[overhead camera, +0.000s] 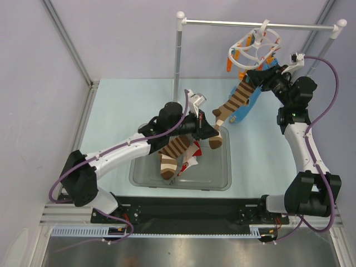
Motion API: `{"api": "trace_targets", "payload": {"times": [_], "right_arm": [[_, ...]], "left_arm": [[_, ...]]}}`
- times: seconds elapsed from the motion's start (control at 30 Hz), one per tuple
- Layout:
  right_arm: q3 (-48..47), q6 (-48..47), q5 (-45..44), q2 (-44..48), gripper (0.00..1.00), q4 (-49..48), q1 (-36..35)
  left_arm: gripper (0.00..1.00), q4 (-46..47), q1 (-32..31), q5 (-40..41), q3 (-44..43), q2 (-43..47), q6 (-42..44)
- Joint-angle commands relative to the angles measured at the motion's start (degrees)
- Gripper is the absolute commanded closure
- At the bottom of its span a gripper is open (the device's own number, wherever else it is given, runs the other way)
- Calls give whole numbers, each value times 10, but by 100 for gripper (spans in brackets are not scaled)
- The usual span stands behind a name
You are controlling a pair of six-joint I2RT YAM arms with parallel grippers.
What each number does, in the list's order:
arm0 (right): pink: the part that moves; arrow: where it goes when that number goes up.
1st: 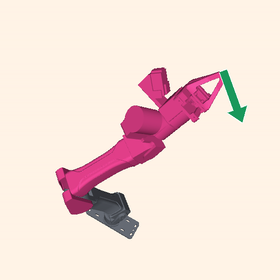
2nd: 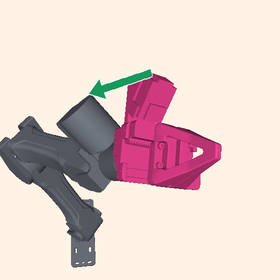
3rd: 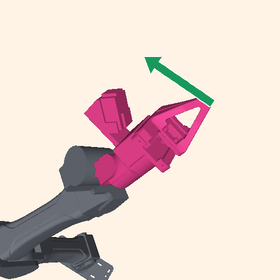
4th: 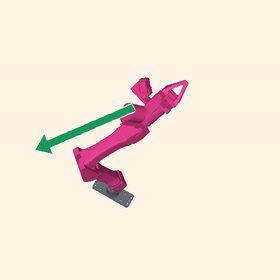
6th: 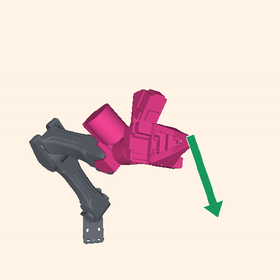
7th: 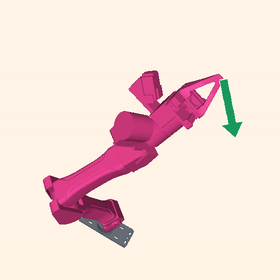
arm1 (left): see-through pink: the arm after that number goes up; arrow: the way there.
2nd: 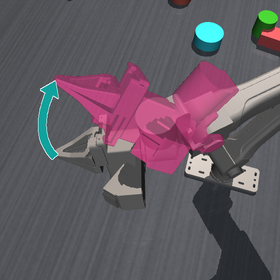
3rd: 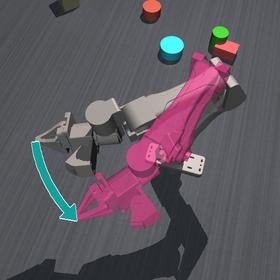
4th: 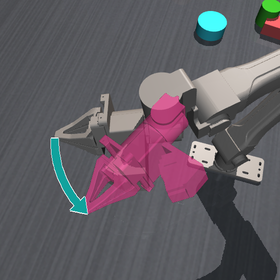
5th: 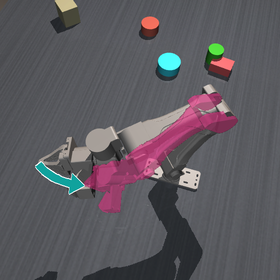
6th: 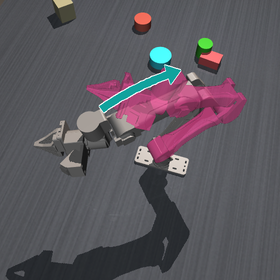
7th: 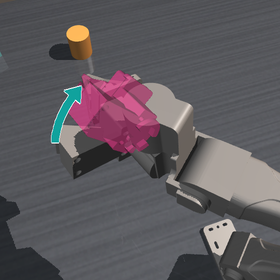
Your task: Remove the socks clipped to the hanger
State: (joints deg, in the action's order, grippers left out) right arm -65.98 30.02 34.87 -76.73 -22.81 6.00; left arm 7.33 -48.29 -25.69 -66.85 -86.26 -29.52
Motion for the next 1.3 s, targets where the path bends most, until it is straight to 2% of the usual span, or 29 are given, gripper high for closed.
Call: {"api": "trace_targets", "payload": {"times": [0.0, 0.07, 0.17, 0.2, 0.3, 0.67, 0.8, 1.07, 1.1, 1.17, 1.2, 1.27], "right_arm": [[-27, 1, -9, -6, 55, -30, -5], [-27, 3, -10, -6, 60, -33, -5], [-27, 0, -10, -5, 76, -34, -5], [-27, 0, -10, -6, 86, -33, -6], [-27, -4, -9, -5, 98, -28, -6], [-28, -6, -9, -2, 99, -15, -5], [-32, -16, -23, 3, 94, 16, 0], [-32, -6, -50, 22, 81, 64, 52], [-32, -5, -53, 24, 72, 73, 58], [-31, -4, -45, 32, 63, 80, 60], [-30, -2, -34, 35, 52, 80, 64], [-31, -4, -23, 47, 40, 106, 65]], "left_arm": [[100, 10, -7, -3, -28, -2, 3], [100, 10, -8, -2, -29, -2, 4], [100, 8, -9, -1, -29, -1, 4], [100, 8, -9, -1, -28, -2, 4], [100, 8, -9, -1, -26, -1, 4], [100, -14, -9, 6, -23, 26, 12], [100, -69, -9, 34, -23, 71, 40], [100, -252, -8, 185, -11, 160, 126], [100, -260, -3, 193, 1, 166, 126], [100, -261, 1, 196, 29, 184, 117], [100, -260, 1, 195, 38, 188, 114], [99, -265, 1, 202, 65, 199, 104]]}}
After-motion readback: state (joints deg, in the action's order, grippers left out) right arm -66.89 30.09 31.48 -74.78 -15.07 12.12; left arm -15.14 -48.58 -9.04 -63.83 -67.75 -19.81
